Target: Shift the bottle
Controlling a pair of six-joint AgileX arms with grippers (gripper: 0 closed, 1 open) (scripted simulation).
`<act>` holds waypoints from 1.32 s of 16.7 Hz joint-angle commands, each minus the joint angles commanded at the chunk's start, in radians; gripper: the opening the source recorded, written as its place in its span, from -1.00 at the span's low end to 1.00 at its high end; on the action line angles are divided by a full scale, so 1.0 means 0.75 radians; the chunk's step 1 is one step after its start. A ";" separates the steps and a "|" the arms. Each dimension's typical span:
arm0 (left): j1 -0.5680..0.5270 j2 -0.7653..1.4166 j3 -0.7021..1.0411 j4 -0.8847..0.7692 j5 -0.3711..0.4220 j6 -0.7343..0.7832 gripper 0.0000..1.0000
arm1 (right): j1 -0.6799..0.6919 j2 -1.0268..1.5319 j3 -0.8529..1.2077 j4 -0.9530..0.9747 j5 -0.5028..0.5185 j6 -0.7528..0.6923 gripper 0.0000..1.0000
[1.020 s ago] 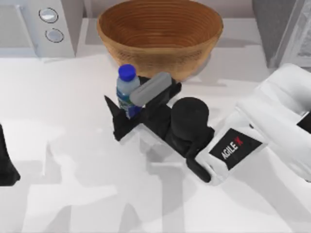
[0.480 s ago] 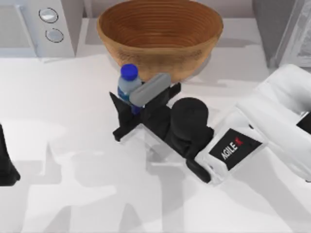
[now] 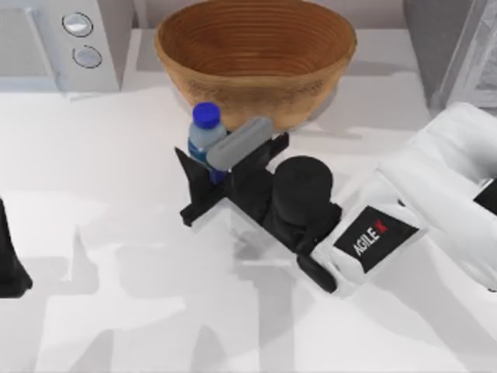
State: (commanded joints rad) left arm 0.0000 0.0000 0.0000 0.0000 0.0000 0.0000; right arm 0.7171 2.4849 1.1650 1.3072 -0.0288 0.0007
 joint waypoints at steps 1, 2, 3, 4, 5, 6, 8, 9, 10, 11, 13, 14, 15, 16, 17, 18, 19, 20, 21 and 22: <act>0.000 0.000 0.000 0.000 0.000 0.000 1.00 | -0.005 -0.003 -0.001 0.000 0.001 0.000 -1.00; 0.000 0.000 0.000 0.000 0.000 0.000 1.00 | -0.007 -0.004 -0.004 0.000 -0.001 0.000 -1.00; 0.000 0.000 0.000 0.000 0.000 0.000 1.00 | -0.021 -0.010 -0.016 0.004 -0.014 0.000 -1.00; 0.000 0.000 0.000 0.000 0.000 0.000 1.00 | -0.048 -0.020 -0.038 0.014 -0.040 0.000 -1.00; 0.000 0.000 0.000 0.000 0.000 0.000 1.00 | -0.088 -0.034 -0.066 0.031 -0.079 -0.001 -1.00; 0.000 0.000 0.000 0.000 0.000 0.000 1.00 | -0.140 -0.052 -0.100 0.053 -0.130 -0.001 -1.00; 0.000 0.000 0.000 0.000 0.000 0.000 1.00 | -0.280 -0.100 -0.191 0.103 -0.263 -0.006 -1.00; 0.000 0.000 0.000 0.000 0.000 0.000 1.00 | -0.361 -0.128 -0.245 0.131 -0.340 -0.009 -1.00; 0.000 0.000 0.000 0.000 0.000 0.000 1.00 | -0.445 -0.158 -0.303 0.161 -0.420 -0.009 -1.00; 0.000 0.000 0.000 0.000 0.000 0.000 1.00 | -0.533 -0.191 -0.364 0.191 -0.504 -0.009 -1.00; 0.000 0.000 0.000 0.000 0.000 0.000 1.00 | -0.706 -0.259 -0.494 0.252 -0.677 -0.010 -1.00; 0.000 0.000 0.000 0.000 0.000 0.000 1.00 | -0.796 -0.295 -0.559 0.282 -0.766 -0.013 -1.00; 0.000 0.000 0.000 0.000 0.000 0.000 1.00 | -0.890 -0.330 -0.621 0.311 -0.864 -0.015 -1.00; 0.000 0.000 0.000 0.000 0.000 0.000 1.00 | -0.980 -0.364 -0.681 0.338 -0.957 -0.017 -1.00; 0.000 0.000 0.000 0.000 0.000 0.000 1.00 | -1.059 -0.394 -0.738 0.362 -1.039 -0.018 -1.00; 0.000 0.000 0.000 0.000 0.000 0.000 1.00 | -1.124 -0.422 -0.791 0.381 -1.106 -0.019 -1.00; 0.000 0.000 0.000 0.000 0.000 0.000 1.00 | -1.176 -0.447 -0.835 0.398 -1.161 -0.020 -1.00; 0.000 0.000 0.000 0.000 0.000 0.000 1.00 | -1.216 -0.468 -0.870 0.412 -1.203 -0.021 -1.00; 0.000 0.000 0.000 0.000 0.000 0.000 1.00 | -1.242 -0.482 -0.892 0.424 -1.230 -0.022 -1.00; 0.000 0.000 0.000 0.000 0.000 0.000 1.00 | -1.255 -0.490 -0.903 0.432 -1.245 -0.023 -1.00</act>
State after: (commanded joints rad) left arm 0.0000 0.0000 0.0000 0.0000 0.0000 0.0000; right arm -0.2245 2.1173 0.4876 1.6316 -0.9625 -0.0167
